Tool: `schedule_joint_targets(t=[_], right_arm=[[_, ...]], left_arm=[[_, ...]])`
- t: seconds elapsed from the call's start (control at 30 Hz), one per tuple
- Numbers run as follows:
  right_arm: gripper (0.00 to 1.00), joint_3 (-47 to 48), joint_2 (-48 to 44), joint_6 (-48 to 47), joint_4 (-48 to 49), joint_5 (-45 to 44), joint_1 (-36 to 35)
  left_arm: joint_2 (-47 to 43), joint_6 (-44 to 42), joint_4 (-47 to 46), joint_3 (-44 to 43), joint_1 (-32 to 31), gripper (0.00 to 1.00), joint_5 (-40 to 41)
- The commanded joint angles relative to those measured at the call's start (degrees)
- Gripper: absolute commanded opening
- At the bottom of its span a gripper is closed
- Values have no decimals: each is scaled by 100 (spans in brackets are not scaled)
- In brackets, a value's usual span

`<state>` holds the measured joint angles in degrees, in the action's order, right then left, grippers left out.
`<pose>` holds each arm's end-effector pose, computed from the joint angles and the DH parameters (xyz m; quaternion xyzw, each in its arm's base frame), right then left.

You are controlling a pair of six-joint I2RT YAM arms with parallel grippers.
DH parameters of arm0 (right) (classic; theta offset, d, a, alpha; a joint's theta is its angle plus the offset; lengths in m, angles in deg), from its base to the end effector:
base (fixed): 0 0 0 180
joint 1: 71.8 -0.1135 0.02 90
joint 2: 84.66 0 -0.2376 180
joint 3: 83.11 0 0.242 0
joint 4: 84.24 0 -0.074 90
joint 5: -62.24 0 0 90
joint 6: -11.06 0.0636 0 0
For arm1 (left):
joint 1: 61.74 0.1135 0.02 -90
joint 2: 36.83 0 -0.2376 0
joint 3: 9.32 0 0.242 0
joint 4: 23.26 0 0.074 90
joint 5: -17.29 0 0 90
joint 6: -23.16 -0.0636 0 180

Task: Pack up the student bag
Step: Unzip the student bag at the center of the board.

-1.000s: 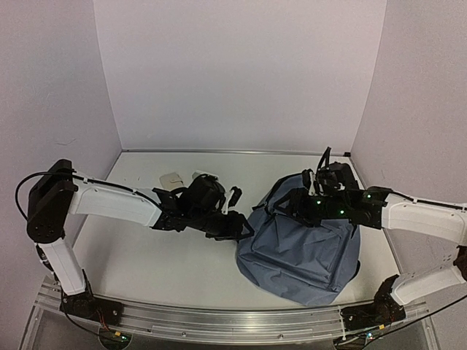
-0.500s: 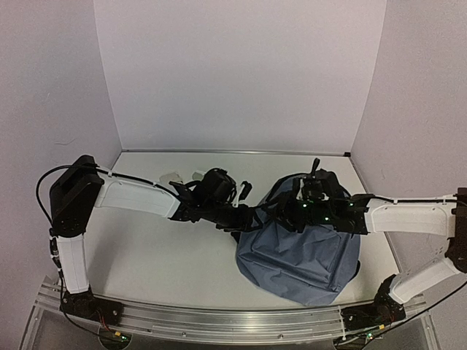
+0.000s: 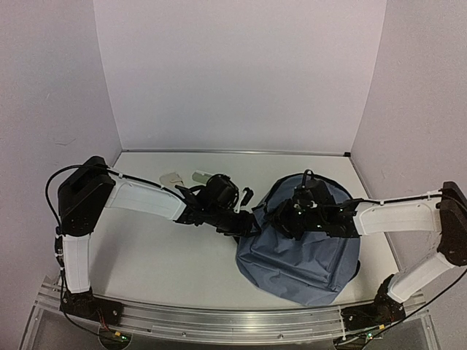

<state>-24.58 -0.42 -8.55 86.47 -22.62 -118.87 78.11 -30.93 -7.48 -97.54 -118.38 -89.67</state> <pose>0.2183 0.2431 0.1661 0.1588 0.8720 0.4149 0.2054 0.2241 -0.3742 0.1290 0.2213 0.8798 -0.3812 0.1778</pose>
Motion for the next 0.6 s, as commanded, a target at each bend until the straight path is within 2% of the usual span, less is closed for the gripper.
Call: schedule_joint_targets(t=[0.0,0.27,0.57], right_arm=[[37,19,226,165,111,-361,-39],[29,126,654,263,117,-721,-32],[27,272,874,353,210,-1064,-36]], left_arm=[[135,-128,77,-207,-8,48,37],[195,-60,-113,-166,-14,34,-200],[364,61,-307,-177,-12,14,-341]])
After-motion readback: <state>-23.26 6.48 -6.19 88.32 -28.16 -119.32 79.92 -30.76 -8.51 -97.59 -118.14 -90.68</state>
